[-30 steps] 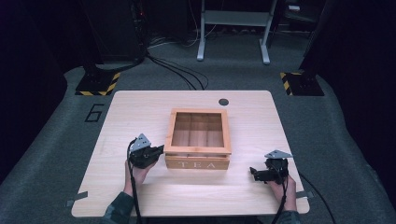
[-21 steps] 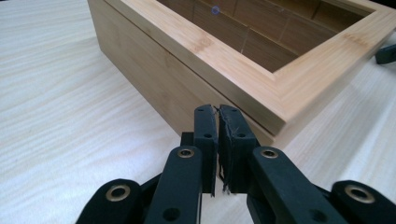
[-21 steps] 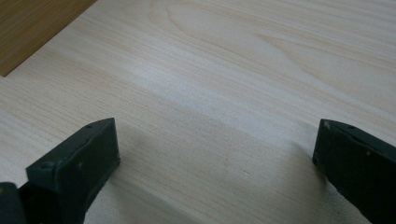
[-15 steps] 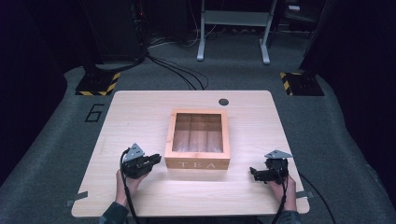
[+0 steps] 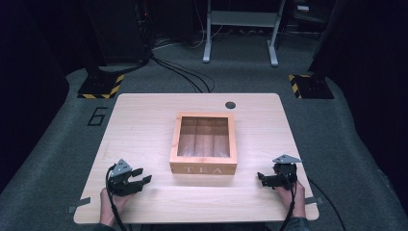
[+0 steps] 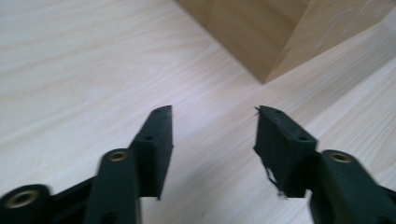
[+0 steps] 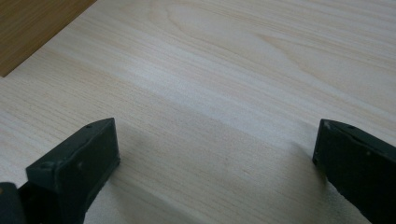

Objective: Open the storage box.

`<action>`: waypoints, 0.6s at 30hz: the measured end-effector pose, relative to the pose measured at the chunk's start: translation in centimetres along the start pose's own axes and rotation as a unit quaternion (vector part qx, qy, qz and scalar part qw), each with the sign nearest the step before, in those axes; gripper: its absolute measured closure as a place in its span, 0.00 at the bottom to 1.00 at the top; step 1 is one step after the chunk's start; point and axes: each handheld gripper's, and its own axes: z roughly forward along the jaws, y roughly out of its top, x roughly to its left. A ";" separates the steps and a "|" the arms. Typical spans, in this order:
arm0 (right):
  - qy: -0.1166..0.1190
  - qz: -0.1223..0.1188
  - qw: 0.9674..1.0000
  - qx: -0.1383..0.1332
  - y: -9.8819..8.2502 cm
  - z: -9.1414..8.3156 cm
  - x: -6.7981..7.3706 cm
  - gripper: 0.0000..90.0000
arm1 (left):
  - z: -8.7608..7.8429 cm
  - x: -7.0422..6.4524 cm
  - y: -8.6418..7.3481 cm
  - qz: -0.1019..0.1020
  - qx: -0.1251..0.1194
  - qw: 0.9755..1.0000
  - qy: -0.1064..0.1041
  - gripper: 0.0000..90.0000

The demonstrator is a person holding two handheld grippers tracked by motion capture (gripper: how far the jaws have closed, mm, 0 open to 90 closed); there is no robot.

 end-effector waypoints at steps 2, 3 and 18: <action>-0.001 -0.001 1.000 -0.002 0.0 0.0 0.0 0.00 | -0.2 0.4 -0.6 -0.014 0.007 1.000 0.010 0.40; -0.001 -0.001 1.000 -0.002 0.0 0.0 0.0 0.00 | -0.4 0.7 -0.8 -0.016 0.013 1.000 0.011 0.37; 0.000 -0.001 1.000 0.000 0.0 0.0 0.0 0.00 | -1.1 2.9 -2.9 -0.026 0.034 0.997 0.064 0.16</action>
